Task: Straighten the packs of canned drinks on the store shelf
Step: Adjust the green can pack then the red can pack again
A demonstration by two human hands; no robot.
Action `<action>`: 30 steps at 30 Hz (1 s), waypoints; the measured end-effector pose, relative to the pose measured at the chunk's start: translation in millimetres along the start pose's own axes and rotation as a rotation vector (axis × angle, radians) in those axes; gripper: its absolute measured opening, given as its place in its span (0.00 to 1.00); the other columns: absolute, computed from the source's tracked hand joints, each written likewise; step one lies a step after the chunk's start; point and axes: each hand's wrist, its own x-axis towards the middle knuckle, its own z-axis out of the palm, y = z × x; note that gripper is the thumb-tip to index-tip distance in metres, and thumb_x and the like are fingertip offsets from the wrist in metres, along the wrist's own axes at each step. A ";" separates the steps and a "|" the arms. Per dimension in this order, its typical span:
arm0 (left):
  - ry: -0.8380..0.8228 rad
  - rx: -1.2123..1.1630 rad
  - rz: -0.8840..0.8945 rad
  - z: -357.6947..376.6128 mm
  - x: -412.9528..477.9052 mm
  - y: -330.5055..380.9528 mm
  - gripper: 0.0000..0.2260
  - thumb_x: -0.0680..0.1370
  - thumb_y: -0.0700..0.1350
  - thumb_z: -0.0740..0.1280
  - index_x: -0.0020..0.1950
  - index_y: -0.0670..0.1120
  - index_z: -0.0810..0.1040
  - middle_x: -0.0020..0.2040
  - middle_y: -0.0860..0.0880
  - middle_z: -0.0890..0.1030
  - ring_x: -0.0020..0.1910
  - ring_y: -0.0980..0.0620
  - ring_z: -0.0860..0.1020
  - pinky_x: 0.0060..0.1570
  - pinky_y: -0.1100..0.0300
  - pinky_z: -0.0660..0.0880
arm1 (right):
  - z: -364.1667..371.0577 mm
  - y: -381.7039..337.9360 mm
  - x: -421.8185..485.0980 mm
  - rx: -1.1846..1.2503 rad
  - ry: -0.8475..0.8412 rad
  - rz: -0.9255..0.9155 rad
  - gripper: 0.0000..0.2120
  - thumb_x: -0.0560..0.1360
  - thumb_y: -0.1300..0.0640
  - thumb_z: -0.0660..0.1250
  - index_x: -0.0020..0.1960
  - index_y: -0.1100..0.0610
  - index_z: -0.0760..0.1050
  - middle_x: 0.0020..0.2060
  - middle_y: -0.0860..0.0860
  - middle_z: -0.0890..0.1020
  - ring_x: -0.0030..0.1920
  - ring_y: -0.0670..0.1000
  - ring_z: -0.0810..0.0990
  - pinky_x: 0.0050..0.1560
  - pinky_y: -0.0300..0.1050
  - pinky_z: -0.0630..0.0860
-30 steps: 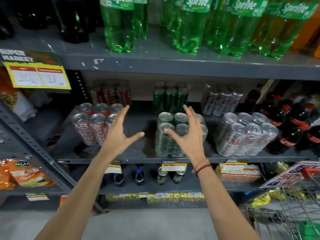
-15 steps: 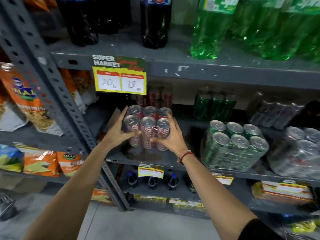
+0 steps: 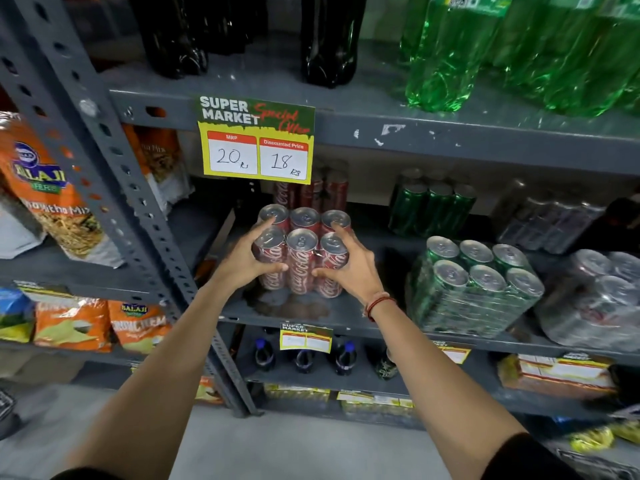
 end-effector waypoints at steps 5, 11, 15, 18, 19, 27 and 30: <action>0.016 0.049 -0.020 -2.2 -11.7 3.3 0.44 0.58 0.51 0.80 0.71 0.59 0.64 0.71 0.52 0.69 0.70 0.53 0.67 0.69 0.47 0.65 | -1.6 -1.3 -9.4 -0.014 -0.012 -0.001 0.46 0.61 0.51 0.81 0.74 0.48 0.62 0.73 0.56 0.68 0.74 0.56 0.64 0.72 0.56 0.65; 0.037 0.086 -0.017 -2.1 -27.6 10.0 0.43 0.59 0.50 0.80 0.71 0.60 0.65 0.72 0.53 0.69 0.70 0.55 0.66 0.70 0.49 0.63 | -1.6 -2.4 -21.9 -0.034 -0.020 0.004 0.47 0.61 0.49 0.80 0.75 0.46 0.61 0.74 0.55 0.66 0.75 0.57 0.61 0.74 0.55 0.60; 0.034 0.095 -0.023 -2.0 -35.3 10.9 0.43 0.59 0.51 0.80 0.71 0.60 0.65 0.71 0.53 0.70 0.70 0.54 0.67 0.70 0.50 0.64 | -3.0 -3.6 -29.5 -0.037 -0.031 0.005 0.47 0.62 0.48 0.80 0.75 0.46 0.61 0.74 0.54 0.66 0.75 0.57 0.62 0.73 0.58 0.61; 0.035 0.121 -0.022 -2.0 -41.5 10.8 0.43 0.59 0.52 0.80 0.71 0.61 0.64 0.70 0.53 0.71 0.70 0.54 0.67 0.70 0.53 0.64 | -3.5 -3.8 -36.2 -0.030 -0.034 0.004 0.47 0.61 0.48 0.80 0.74 0.46 0.61 0.73 0.54 0.68 0.75 0.56 0.63 0.72 0.59 0.63; 0.037 0.129 -0.021 -2.0 -43.3 11.0 0.43 0.59 0.52 0.80 0.71 0.61 0.64 0.70 0.53 0.71 0.70 0.54 0.67 0.69 0.54 0.64 | -3.5 -3.7 -38.0 -0.029 -0.036 0.005 0.47 0.61 0.48 0.80 0.74 0.46 0.61 0.73 0.54 0.68 0.74 0.56 0.64 0.72 0.59 0.64; 0.049 0.166 -0.023 -0.4 -49.9 15.2 0.43 0.59 0.53 0.80 0.71 0.60 0.65 0.70 0.52 0.72 0.69 0.54 0.67 0.65 0.62 0.62 | -4.2 -6.7 -43.1 -0.039 -0.047 0.019 0.47 0.61 0.47 0.80 0.74 0.45 0.60 0.73 0.55 0.67 0.74 0.58 0.64 0.71 0.62 0.65; 0.050 0.166 -0.025 -0.5 -50.6 16.4 0.43 0.59 0.53 0.80 0.71 0.60 0.65 0.69 0.52 0.73 0.69 0.54 0.68 0.66 0.61 0.63 | -4.7 -7.3 -43.4 -0.044 -0.047 0.022 0.47 0.61 0.47 0.80 0.75 0.45 0.60 0.73 0.55 0.68 0.74 0.58 0.65 0.71 0.61 0.65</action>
